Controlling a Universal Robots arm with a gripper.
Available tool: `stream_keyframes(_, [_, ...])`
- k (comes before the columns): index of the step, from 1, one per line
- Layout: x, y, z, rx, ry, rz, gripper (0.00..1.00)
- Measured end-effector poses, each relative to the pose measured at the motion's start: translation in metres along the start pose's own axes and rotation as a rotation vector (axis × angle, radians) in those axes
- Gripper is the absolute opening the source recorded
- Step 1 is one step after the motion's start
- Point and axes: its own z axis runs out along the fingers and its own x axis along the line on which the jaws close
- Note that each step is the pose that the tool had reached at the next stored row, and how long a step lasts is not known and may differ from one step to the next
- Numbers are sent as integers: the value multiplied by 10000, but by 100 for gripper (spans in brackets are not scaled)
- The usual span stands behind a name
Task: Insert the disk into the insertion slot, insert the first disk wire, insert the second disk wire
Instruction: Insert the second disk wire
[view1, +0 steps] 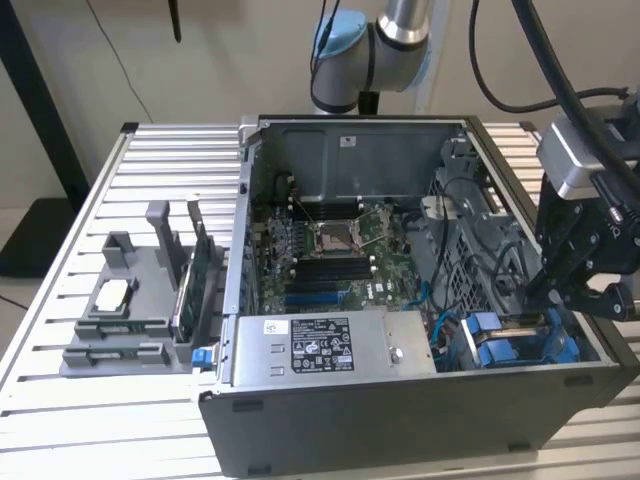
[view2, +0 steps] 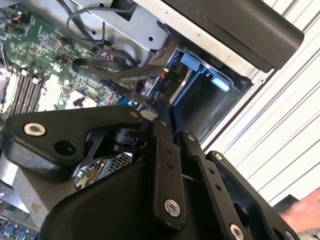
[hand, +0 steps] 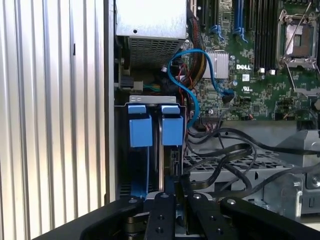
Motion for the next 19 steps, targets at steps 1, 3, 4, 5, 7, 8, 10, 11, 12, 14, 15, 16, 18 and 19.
stream_keyframes(1, [0, 16, 6, 1, 1, 9, 16])
stream_keyframes(3, [3, 52, 21, 5, 0, 33, 16])
stream_keyframes(4, [5, 61, 29, 6, -1, 42, 16])
stream_keyframes(5, [5, 62, 36, 6, 0, 43, 16])
stream_keyframes(7, [5, 62, 51, 7, 3, 43, 16])
stream_keyframes(8, [5, 62, 59, 7, 2, 44, 16])
stream_keyframes(10, [6, 62, 72, 7, 2, 46, 16])
stream_keyframes(11, [6, 63, 74, 7, 3, 47, 16])
stream_keyframes(12, [7, 62, 81, 7, 2, 47, 16])
stream_keyframes(14, [7, 63, 91, 7, 1, 47, 16])
stream_keyframes(15, [7, 63, 93, 7, 2, 47, 16])
stream_keyframes(16, [7, 62, 95, 7, 2, 47, 16])
stream_keyframes(18, [7, 63, 99, 7, 1, 48, 16])
stream_keyframes(19, [7, 62, 100, 7, 2, 47, 16])
